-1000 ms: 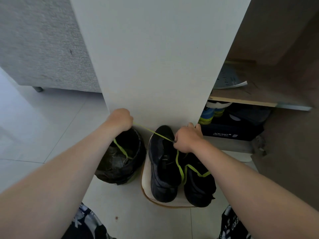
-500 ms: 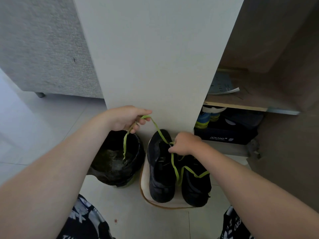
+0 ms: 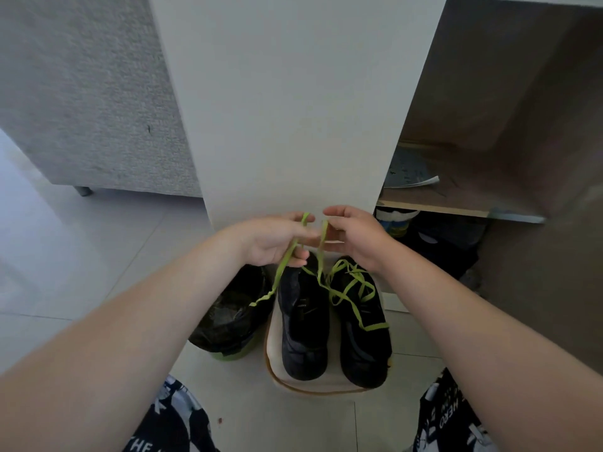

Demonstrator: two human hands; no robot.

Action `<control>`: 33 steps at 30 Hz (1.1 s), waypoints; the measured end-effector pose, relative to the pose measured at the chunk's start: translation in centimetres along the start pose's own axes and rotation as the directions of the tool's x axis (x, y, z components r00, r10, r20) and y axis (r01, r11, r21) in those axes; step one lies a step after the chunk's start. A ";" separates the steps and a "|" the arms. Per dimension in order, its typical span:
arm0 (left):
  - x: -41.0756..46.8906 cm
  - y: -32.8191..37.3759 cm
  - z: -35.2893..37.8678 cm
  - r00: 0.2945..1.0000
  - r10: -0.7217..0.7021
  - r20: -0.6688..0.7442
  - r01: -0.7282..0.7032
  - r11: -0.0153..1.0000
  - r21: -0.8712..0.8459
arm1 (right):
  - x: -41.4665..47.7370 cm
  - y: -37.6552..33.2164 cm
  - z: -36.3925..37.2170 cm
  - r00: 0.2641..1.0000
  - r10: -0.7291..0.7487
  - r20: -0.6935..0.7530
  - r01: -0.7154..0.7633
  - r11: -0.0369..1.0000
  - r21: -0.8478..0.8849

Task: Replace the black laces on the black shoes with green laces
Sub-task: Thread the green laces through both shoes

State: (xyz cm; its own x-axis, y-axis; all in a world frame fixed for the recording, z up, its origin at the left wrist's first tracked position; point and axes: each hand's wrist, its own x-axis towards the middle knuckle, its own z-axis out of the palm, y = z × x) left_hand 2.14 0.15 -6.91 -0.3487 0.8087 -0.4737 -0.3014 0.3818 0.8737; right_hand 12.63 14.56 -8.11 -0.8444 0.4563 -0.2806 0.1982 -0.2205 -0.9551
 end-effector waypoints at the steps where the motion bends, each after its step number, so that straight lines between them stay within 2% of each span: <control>1: 0.3 -0.1 0.7 1.000 -0.010 -0.002 0.010 1.000 0.012 | -0.3 -0.3 0.3 1.000 -0.015 -0.002 0.015 1.000 0.020; 4: 1.1 -0.1 2.0 0.999 -0.047 -0.025 0.048 0.998 0.044 | -0.7 -0.8 0.8 0.999 -0.031 -0.027 0.034 0.994 0.108; 6: 1.6 0.4 2.0 0.995 -0.041 -0.091 0.038 0.999 -0.033 | -0.8 -0.8 0.7 1.000 0.009 -0.017 -0.006 0.990 0.137; 9: 2.0 1.3 1.4 0.980 -0.006 -0.200 -0.041 0.973 -0.227 | -1.3 -0.7 0.1 0.969 0.182 0.166 -0.214 0.956 0.202; 11: 1.8 1.7 1.0 0.974 0.001 -0.226 -0.064 0.960 -0.272 | -1.8 -0.7 -0.1 0.932 0.236 0.275 -0.276 0.954 0.116; 12: 1.7 1.8 0.9 0.972 0.013 -0.235 -0.070 0.970 -0.234 | -1.9 -0.8 0.0 0.931 0.226 0.287 -0.256 0.964 0.073; 14: 1.3 1.8 1.1 0.971 0.047 -0.236 -0.074 0.992 -0.105 | -1.8 -1.3 0.0 0.966 0.150 0.209 -0.169 0.983 0.077; 16: 0.8 1.8 1.6 0.990 0.069 -0.126 -0.074 0.997 -0.036 | -1.5 -2.0 -0.3 0.989 0.059 0.133 -0.075 0.991 0.114; 18: 0.2 1.5 2.2 0.997 0.080 -0.006 -0.080 0.996 0.048 | -1.5 -2.7 -0.6 0.993 0.001 0.118 -0.015 0.993 0.114; 20: 0.0 1.4 2.4 0.994 0.100 -0.042 -0.087 0.966 0.242 | -1.7 -2.9 -0.8 0.996 -0.027 0.080 0.024 0.999 0.034; 22: 0.8 1.2 1.6 0.954 0.188 -0.234 -0.085 0.916 0.391 | -1.8 -2.9 -1.2 0.999 -0.003 0.035 0.008 0.993 -0.116; 24: 1.8 0.7 -0.3 0.862 0.232 -0.450 -0.100 0.949 0.299 | -2.1 -2.6 -1.8 0.995 0.099 0.022 -0.083 0.921 -0.381; 25: 2.1 0.5 -1.2 0.828 0.213 -0.518 -0.116 0.970 0.214 | -2.3 -2.4 -2.2 0.986 0.164 0.014 -0.130 0.829 -0.544; 27: 2.2 0.4 -2.3 0.807 0.157 -0.570 -0.116 0.987 0.108 | -2.8 -2.0 -3.0 0.956 0.293 -0.029 -0.212 0.614 -0.761; 29: 2.0 0.5 -2.8 0.804 0.101 -0.586 -0.104 0.994 0.027 | -3.5 -1.9 -3.4 0.929 0.356 -0.103 -0.278 0.485 -0.829; 31: 2.0 0.6 -3.1 0.808 0.063 -0.585 -0.078 0.997 0.000 | -3.5 -2.0 -3.7 0.930 0.338 -0.143 -0.309 0.509 -0.804; 33: 1.8 1.1 -3.0 0.807 0.047 -0.589 -0.023 0.999 0.049 | -2.9 -2.2 -3.9 0.932 0.332 -0.145 -0.332 0.622 -0.710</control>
State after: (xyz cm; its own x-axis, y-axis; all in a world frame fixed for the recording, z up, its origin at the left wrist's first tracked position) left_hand -1.53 0.70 -7.15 -0.8184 0.4067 -0.4060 -0.2497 0.3848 0.8886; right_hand 16.59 17.03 -5.58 -0.6492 0.4774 -0.5922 0.7564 0.3234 -0.5685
